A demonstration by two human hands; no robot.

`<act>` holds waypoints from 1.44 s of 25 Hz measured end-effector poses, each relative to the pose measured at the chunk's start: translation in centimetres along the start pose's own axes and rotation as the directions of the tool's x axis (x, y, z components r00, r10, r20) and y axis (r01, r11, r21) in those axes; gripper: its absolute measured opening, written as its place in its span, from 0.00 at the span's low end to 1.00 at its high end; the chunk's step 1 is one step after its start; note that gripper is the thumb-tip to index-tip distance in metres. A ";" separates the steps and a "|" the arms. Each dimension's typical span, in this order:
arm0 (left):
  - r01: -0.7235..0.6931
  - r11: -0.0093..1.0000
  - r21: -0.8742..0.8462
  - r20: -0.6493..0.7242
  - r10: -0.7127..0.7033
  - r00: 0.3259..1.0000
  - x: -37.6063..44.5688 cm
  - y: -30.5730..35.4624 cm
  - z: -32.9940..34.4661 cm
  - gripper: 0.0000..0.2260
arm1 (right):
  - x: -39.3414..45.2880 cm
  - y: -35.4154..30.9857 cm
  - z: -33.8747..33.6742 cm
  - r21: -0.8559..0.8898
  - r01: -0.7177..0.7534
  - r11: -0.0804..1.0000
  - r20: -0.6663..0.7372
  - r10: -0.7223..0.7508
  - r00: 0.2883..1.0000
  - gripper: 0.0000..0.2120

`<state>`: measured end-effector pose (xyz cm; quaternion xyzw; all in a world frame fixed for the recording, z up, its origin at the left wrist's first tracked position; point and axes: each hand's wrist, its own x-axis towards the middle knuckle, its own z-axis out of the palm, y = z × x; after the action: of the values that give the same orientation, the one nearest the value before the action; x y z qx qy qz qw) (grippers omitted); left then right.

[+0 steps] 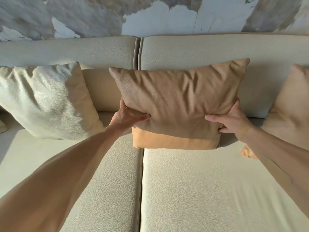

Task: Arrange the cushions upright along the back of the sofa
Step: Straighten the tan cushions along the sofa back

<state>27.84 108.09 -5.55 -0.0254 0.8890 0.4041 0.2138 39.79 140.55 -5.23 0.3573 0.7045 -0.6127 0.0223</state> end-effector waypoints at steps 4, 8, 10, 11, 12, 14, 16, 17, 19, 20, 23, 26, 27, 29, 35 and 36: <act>-0.041 0.998 0.048 -0.011 0.042 0.999 -0.3 2.8 1.3 0.49 | 0.0 -0.6 -2.5 0.018 0.008 1.000 -0.024 -0.008 1.000 0.50; -0.054 0.996 0.074 -0.003 0.055 0.999 -0.8 3.9 2.8 0.47 | 0.4 0.0 -4.3 0.032 -0.002 0.999 -0.025 0.003 1.000 0.51; -0.060 0.996 0.063 0.002 0.060 0.998 -0.9 4.1 3.4 0.48 | 0.6 0.7 -4.8 0.049 -0.017 0.999 -0.032 0.018 0.999 0.51; -0.066 0.996 0.061 0.004 0.066 0.998 -0.9 4.1 3.7 0.49 | 0.7 1.1 -4.9 0.055 -0.021 0.998 -0.033 0.023 0.999 0.51; -0.067 0.996 0.060 0.009 0.066 0.998 -0.9 4.2 4.0 0.48 | 0.8 1.4 -4.9 0.058 -0.023 0.998 -0.030 0.024 0.999 0.52; -0.063 0.996 0.064 0.012 0.062 0.998 -0.8 4.2 4.3 0.47 | 1.0 1.6 -4.8 0.054 -0.027 0.998 -0.013 0.027 1.000 0.52; -0.057 0.996 0.063 0.017 0.056 0.998 -0.6 4.1 4.5 0.47 | 1.3 1.7 -4.8 0.050 -0.049 0.998 0.002 0.049 0.999 0.52; -0.054 0.997 0.062 0.021 0.053 0.998 -0.5 4.1 4.6 0.48 | 1.4 1.7 -4.7 0.054 -0.061 0.997 0.007 0.060 0.998 0.52; -0.041 0.998 0.054 0.028 0.040 0.999 -0.3 4.0 4.7 0.48 | 1.5 1.7 -4.6 0.058 -0.076 0.995 0.001 0.076 0.997 0.51; -0.036 0.998 0.051 0.032 0.034 0.999 -0.1 4.0 4.7 0.48 | 1.5 1.6 -4.5 0.054 -0.080 0.995 -0.001 0.080 0.997 0.51; -0.036 0.999 0.038 0.055 0.034 0.998 0.3 3.9 4.7 0.47 | 1.5 1.5 -4.7 0.040 -0.087 0.995 -0.005 0.087 0.996 0.52; -0.023 0.999 0.022 0.069 0.022 0.997 0.7 3.8 4.9 0.47 | 1.4 1.5 -4.6 0.033 -0.087 0.996 -0.017 0.087 0.996 0.52; -0.024 0.999 0.025 0.066 0.022 0.998 0.8 3.8 5.0 0.46 | 1.4 1.6 -4.6 0.026 -0.091 0.995 -0.023 0.092 0.996 0.51; -0.034 0.999 0.022 0.049 0.033 0.998 0.9 3.6 4.9 0.48 | 1.3 1.7 -4.6 -0.014 -0.100 0.995 -0.036 0.100 0.994 0.51; -0.101 0.994 -0.032 0.041 0.102 0.994 1.0 2.6 4.2 0.60 | 0.8 1.6 -5.0 -0.079 -0.075 0.994 -0.064 0.070 0.995 0.55; -0.091 0.995 -0.029 0.046 0.092 0.995 0.9 2.5 4.0 0.62 | 0.6 1.5 -5.0 -0.095 -0.060 0.994 -0.068 0.054 0.996 0.57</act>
<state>27.92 112.76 -6.46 0.0222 0.8785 0.4257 0.2156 42.18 145.23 -5.52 0.3955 0.7234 -0.5648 0.0341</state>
